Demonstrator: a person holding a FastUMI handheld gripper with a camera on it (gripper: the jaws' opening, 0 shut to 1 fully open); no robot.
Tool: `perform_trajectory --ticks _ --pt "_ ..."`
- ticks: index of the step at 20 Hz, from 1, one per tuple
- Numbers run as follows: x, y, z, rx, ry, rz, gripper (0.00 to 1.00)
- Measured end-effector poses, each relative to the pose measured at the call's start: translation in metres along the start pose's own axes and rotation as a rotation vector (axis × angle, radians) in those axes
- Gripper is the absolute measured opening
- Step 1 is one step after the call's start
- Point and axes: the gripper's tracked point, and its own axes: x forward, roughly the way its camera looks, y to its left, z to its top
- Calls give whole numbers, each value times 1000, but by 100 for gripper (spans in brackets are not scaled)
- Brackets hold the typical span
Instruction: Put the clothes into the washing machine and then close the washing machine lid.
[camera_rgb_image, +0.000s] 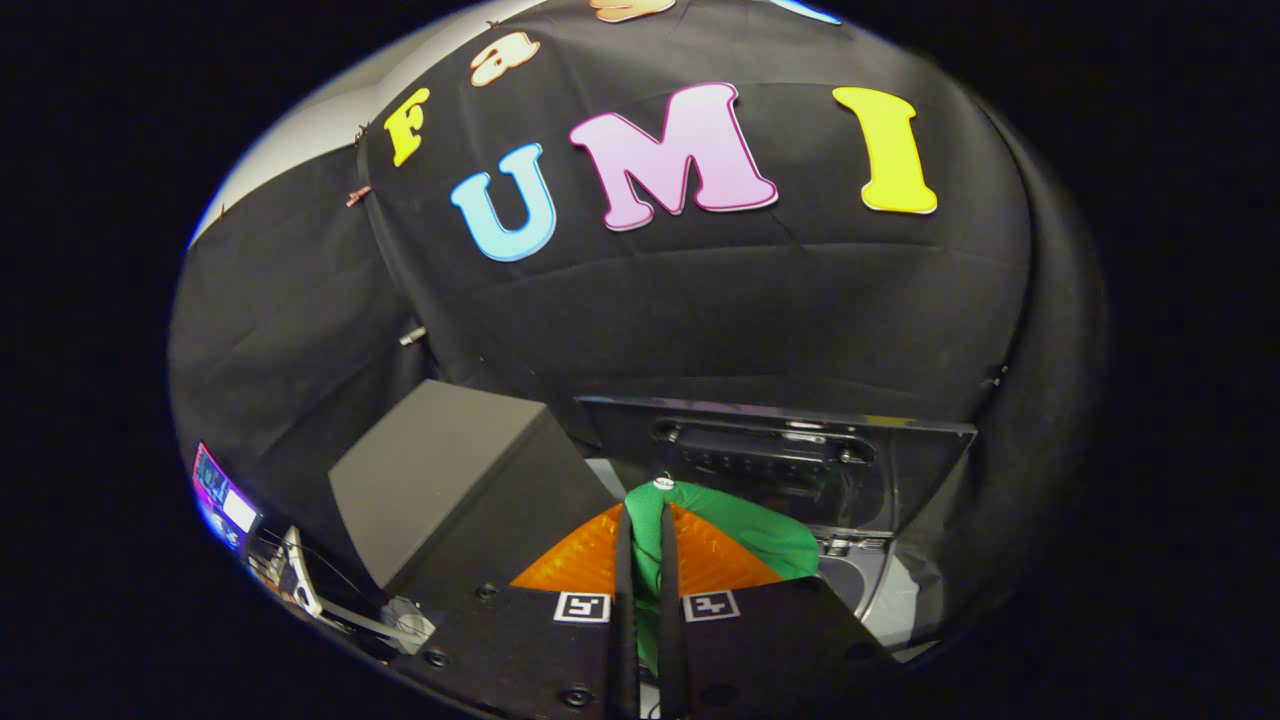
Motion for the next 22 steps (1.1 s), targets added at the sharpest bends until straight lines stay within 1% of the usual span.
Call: perform_trajectory --ticks 4,6,10,14,17,20,22 --pt "5 -18 -9 24 -7 -56 12" --pt "5 -16 -15 27 3 -60 12" --pt "20 -22 -31 1 35 -87 12" --pt "40 -30 -62 28 98 -138 12" --pt "55 -38 -89 16 149 -180 12" --pt "70 -56 -116 10 182 -254 12" --pt "80 -62 -144 31 245 -286 12"
